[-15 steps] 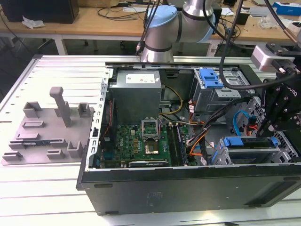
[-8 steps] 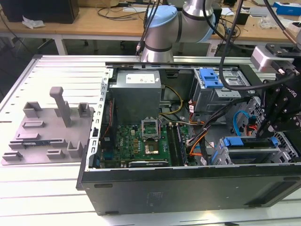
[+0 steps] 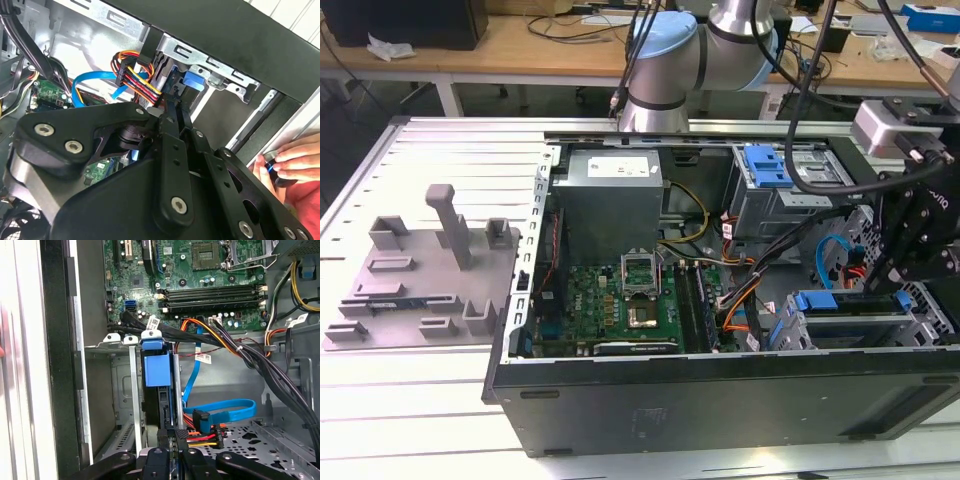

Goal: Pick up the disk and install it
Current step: 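Insert the first disk wire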

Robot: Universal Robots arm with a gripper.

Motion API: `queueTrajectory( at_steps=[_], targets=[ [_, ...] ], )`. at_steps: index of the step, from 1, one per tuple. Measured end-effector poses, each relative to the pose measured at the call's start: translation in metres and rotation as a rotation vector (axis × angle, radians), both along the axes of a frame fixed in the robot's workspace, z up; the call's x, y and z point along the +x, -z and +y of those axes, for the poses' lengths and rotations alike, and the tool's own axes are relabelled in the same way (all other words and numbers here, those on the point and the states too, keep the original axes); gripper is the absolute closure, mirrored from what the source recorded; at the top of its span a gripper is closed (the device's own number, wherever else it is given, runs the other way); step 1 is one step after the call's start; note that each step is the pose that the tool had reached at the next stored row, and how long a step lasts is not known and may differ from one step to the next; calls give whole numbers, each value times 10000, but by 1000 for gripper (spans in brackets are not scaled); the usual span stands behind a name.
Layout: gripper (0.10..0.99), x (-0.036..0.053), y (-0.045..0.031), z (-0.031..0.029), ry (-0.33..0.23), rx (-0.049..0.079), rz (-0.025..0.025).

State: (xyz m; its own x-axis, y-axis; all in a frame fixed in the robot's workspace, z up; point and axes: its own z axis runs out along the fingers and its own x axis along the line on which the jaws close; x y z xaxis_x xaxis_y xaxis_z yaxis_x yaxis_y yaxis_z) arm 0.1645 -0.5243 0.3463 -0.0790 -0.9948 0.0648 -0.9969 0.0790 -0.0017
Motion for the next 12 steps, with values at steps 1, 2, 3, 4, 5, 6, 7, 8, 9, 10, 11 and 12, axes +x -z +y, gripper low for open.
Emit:
queueTrajectory(
  at_steps=[1, 2, 3, 4, 5, 6, 7, 8, 9, 10, 11, 12],
  targets=[
    [918, 0, 2, 0, 0, 0, 0],
    [918, 0, 4, 0, 0, 0, -1],
    [918, 0, 9, 0, -1, 0, 0],
    [918, 0, 12, 0, -1, 0, 0],
    [918, 0, 20, 0, 0, 0, 0],
    [918, 0, 23, 0, -1, 0, 0],
    [918, 0, 24, 0, 0, 0, 0],
    [918, 0, 28, 0, 0, 1, -1],
    [918, 0, 32, 0, 1, 1, 0],
    [918, 1, 36, 0, 0, 1, 0],
    [918, 2, 41, 0, -1, 0, -1],
    [918, 8, 45, 0, -2, -2, 0]
  ],
)
